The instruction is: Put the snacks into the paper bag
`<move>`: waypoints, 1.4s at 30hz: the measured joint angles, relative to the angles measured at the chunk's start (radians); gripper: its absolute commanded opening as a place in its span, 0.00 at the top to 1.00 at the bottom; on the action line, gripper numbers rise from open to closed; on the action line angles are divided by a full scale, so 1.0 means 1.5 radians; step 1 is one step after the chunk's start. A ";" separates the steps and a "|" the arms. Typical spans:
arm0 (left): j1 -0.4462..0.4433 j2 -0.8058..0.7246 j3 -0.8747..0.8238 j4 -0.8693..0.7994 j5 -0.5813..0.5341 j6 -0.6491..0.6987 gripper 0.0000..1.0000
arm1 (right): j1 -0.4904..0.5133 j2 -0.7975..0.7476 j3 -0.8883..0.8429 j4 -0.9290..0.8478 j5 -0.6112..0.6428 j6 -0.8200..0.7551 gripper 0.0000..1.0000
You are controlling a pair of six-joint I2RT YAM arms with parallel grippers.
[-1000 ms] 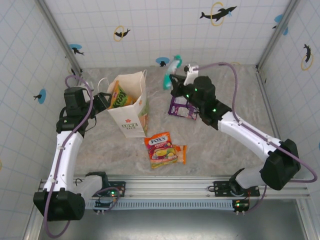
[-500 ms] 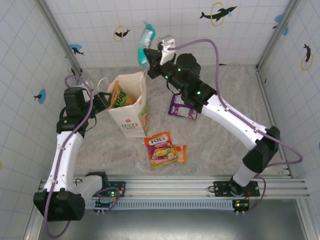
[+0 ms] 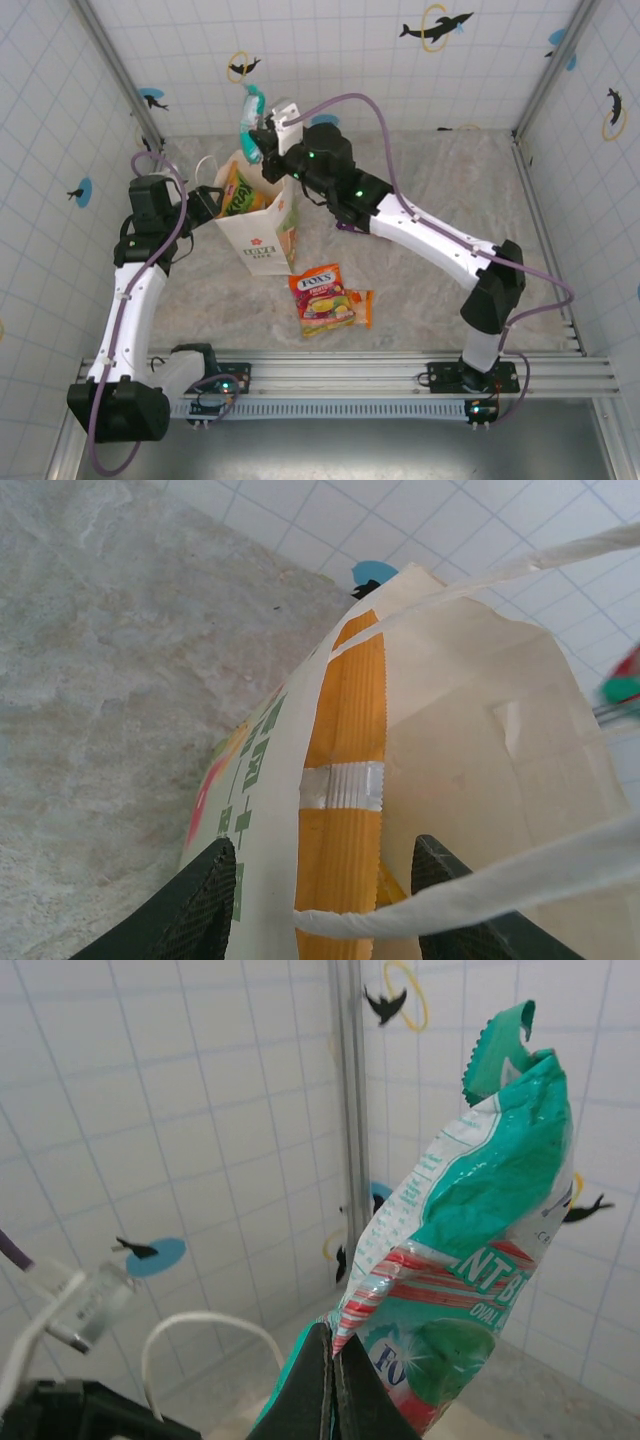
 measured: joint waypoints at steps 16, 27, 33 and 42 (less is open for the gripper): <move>0.000 0.000 0.000 0.010 0.009 0.000 0.52 | 0.040 0.059 0.000 -0.057 0.095 -0.109 1.00; 0.000 0.000 0.000 0.010 0.009 -0.002 0.52 | 0.041 0.069 0.003 -0.025 0.122 -0.130 0.58; 0.000 0.000 -0.014 0.018 0.009 -0.002 0.53 | 0.043 0.044 -0.022 -0.004 0.118 -0.129 0.57; 0.000 0.001 -0.019 0.021 0.014 -0.003 0.53 | 0.024 -0.087 -0.146 0.020 0.085 -0.080 0.56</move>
